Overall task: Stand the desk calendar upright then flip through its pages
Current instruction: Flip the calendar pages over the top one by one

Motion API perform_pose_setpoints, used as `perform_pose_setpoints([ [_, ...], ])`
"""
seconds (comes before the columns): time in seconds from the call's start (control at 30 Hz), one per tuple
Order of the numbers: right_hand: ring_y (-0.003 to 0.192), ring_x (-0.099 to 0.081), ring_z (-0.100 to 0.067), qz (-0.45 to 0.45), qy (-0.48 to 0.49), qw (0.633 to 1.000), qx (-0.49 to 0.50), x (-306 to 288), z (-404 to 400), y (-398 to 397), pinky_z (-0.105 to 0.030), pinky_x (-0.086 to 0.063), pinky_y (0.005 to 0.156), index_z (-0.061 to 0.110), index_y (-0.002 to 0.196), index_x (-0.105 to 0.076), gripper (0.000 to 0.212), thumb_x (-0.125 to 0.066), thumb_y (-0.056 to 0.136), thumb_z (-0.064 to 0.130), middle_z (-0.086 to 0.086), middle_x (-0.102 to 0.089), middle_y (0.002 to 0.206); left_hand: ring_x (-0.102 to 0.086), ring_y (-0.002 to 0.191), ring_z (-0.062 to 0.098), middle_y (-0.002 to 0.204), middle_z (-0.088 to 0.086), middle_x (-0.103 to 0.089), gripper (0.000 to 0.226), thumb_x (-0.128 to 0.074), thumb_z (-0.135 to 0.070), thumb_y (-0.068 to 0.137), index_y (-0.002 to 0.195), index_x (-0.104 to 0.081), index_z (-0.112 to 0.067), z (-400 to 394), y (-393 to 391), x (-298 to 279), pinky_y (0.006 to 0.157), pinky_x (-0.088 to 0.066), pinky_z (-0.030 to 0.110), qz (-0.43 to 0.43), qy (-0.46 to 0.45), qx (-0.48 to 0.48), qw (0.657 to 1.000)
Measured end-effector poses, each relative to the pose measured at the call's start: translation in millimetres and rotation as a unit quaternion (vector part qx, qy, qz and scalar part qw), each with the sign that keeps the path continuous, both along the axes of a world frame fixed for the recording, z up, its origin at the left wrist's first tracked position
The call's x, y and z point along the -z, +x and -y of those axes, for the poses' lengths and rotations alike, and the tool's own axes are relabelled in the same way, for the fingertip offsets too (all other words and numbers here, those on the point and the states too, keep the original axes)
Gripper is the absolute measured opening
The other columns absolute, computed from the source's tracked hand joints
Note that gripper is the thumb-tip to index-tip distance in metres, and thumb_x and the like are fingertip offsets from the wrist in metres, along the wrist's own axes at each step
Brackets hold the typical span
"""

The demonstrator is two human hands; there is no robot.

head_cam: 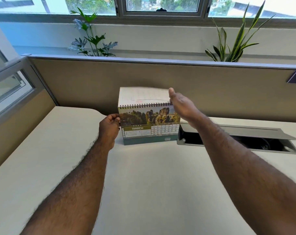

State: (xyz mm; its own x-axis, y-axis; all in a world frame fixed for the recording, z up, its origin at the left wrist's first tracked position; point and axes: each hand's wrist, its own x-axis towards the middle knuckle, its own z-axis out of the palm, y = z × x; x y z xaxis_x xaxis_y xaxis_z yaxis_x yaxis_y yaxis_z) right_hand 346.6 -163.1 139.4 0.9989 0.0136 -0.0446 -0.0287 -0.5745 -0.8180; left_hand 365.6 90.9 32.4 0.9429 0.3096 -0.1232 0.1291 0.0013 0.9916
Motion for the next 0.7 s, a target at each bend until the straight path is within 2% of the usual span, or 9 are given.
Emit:
perform_pose_setpoints([
  [0.07,0.139,-0.039,-0.029,0.006,-0.029,0.999,0.014,7,1,1,-0.056,-0.032,0.113,0.012,0.145,-0.04,0.077,-0.023,0.095,0.066,-0.013,-0.043,0.151,-0.066,0.097,0.019,0.106,0.005,-0.071,0.019,-0.048,-0.009,0.097,0.098,-0.064,-0.021,1,1,0,0.073,-0.049,0.029,-0.001,0.006,-0.005,1.0],
  [0.13,0.136,-0.042,-0.027,0.044,-0.003,0.998,0.034,16,0,2,-0.052,-0.036,0.112,0.012,0.144,-0.041,0.065,-0.03,0.099,0.057,-0.013,-0.045,0.149,-0.066,0.099,0.02,0.108,0.004,-0.071,0.018,-0.048,-0.01,0.098,0.102,-0.063,-0.019,1,1,1,0.072,-0.049,0.029,-0.003,0.009,-0.009,1.0],
  [0.23,0.135,-0.043,-0.025,0.118,0.012,0.98,0.16,37,-2,-2,-0.044,-0.035,0.111,0.01,0.145,-0.04,0.051,-0.041,0.101,0.037,-0.011,-0.046,0.148,-0.066,0.097,0.019,0.108,0.004,-0.07,0.019,-0.048,-0.01,0.098,0.107,-0.063,-0.017,2,1,1,0.068,-0.048,0.026,-0.001,0.01,-0.013,1.0],
  [0.33,0.121,-0.054,-0.029,0.054,-0.016,0.963,0.262,66,-4,-11,-0.039,-0.043,0.1,0.002,0.138,-0.046,0.048,-0.049,0.097,0.027,-0.015,-0.055,0.139,-0.066,0.098,0.019,0.109,0.004,-0.069,0.02,-0.048,-0.011,0.098,0.112,-0.063,-0.014,2,1,2,0.07,-0.048,0.024,-0.002,0.016,-0.015,1.0],
  [0.4,0.095,-0.059,-0.024,0.002,-0.031,0.969,0.244,84,-6,-18,-0.034,-0.05,0.084,0.006,0.125,-0.055,0.036,-0.052,0.095,0.025,-0.013,-0.065,0.123,-0.066,0.097,0.018,0.11,0.004,-0.069,0.019,-0.048,-0.011,0.098,0.11,-0.063,-0.015,2,0,3,0.07,-0.048,0.022,-0.002,0.02,-0.018,1.0],
  [0.47,0.083,-0.057,-0.02,-0.01,-0.045,0.975,0.216,98,-9,-24,-0.03,-0.05,0.074,0.01,0.114,-0.057,0.026,-0.055,0.093,0.025,-0.01,-0.069,0.112,-0.066,0.097,0.017,0.109,0.003,-0.069,0.017,-0.048,-0.01,0.098,0.106,-0.062,-0.018,3,0,2,0.067,-0.048,0.021,0.002,0.021,-0.02,1.0],
  [0.6,0.093,-0.065,-0.026,0.016,-0.101,0.967,0.233,109,-16,-32,-0.032,-0.051,0.075,0.012,0.112,-0.06,0.031,-0.06,0.091,0.035,-0.006,-0.069,0.109,-0.065,0.1,0.019,0.109,0.003,-0.068,0.016,-0.048,-0.011,0.098,0.104,-0.061,-0.02,4,-1,1,0.067,-0.048,0.021,0.0,0.021,-0.021,1.0],
  [0.7,0.086,-0.066,-0.024,0.033,-0.114,0.954,0.274,107,-19,-36,-0.027,-0.048,0.062,0.014,0.109,-0.061,0.032,-0.06,0.092,0.041,-0.002,-0.07,0.1,-0.065,0.099,0.018,0.107,0.001,-0.068,0.016,-0.048,-0.011,0.098,0.102,-0.061,-0.021,4,-2,0,0.066,-0.047,0.021,0.002,0.019,-0.022,1.0],
])
